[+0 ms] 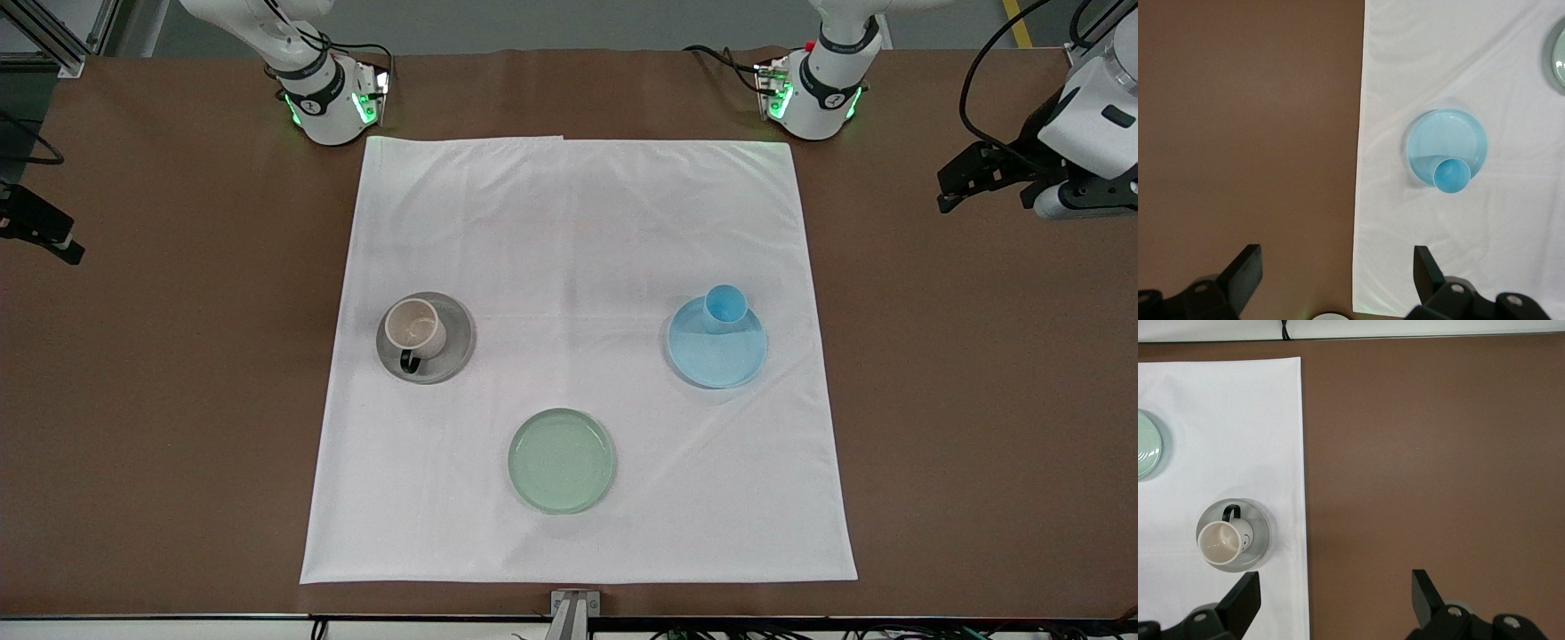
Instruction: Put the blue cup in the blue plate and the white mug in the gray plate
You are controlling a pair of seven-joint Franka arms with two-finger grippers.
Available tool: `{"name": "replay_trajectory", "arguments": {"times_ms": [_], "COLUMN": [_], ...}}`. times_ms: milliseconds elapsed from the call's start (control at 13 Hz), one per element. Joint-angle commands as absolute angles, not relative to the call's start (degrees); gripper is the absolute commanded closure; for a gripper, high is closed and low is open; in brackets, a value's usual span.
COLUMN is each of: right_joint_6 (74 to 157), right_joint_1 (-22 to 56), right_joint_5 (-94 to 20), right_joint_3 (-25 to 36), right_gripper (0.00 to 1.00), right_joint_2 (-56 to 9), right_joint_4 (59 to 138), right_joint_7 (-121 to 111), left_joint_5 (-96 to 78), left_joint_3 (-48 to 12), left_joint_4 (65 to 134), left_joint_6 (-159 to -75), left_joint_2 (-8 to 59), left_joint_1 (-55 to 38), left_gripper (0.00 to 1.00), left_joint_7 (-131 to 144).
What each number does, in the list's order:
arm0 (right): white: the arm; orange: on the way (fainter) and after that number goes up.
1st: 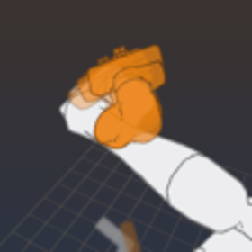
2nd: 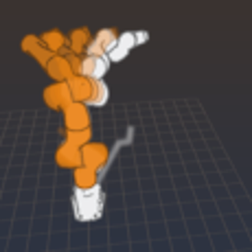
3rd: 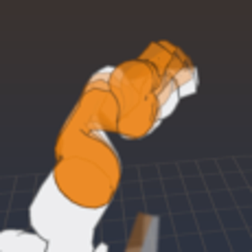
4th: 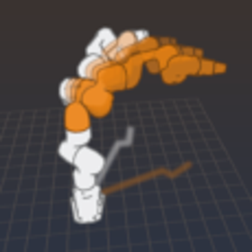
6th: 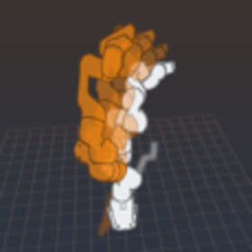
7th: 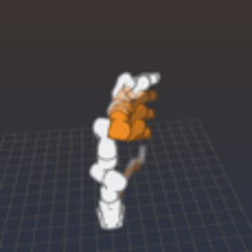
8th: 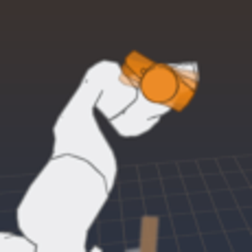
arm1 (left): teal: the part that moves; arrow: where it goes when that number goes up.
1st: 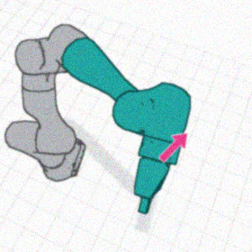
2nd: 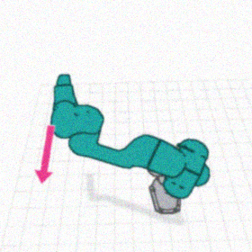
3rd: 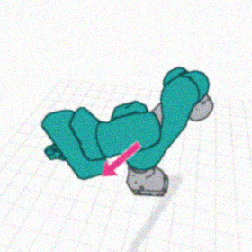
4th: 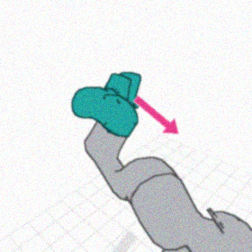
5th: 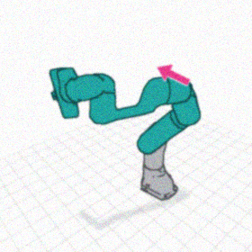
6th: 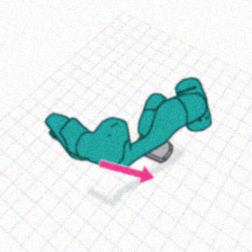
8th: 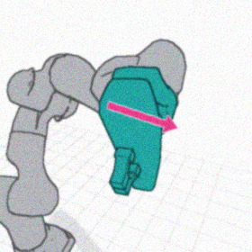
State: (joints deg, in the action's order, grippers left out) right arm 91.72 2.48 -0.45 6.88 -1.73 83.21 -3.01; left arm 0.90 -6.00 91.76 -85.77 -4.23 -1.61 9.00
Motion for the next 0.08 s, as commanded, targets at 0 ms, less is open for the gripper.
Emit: {"name": "replay_trajectory", "arguments": {"times_ms": [0], "right_joint_6": [90.97], "right_joint_1": [1.76], "right_joint_5": [-0.79], "right_joint_3": [6.42], "right_gripper": [0.0], "right_joint_2": [-2.11], "right_joint_4": [82.18], "right_joint_7": [-3.16], "left_joint_5": [1.58], "left_joint_3": [-5.98], "left_joint_4": [90.62], "left_joint_6": [-83.68], "left_joint_2": [-4.22], "left_joint_1": [-1.41], "left_gripper": [0.0], "left_joint_7": [9.23]}}
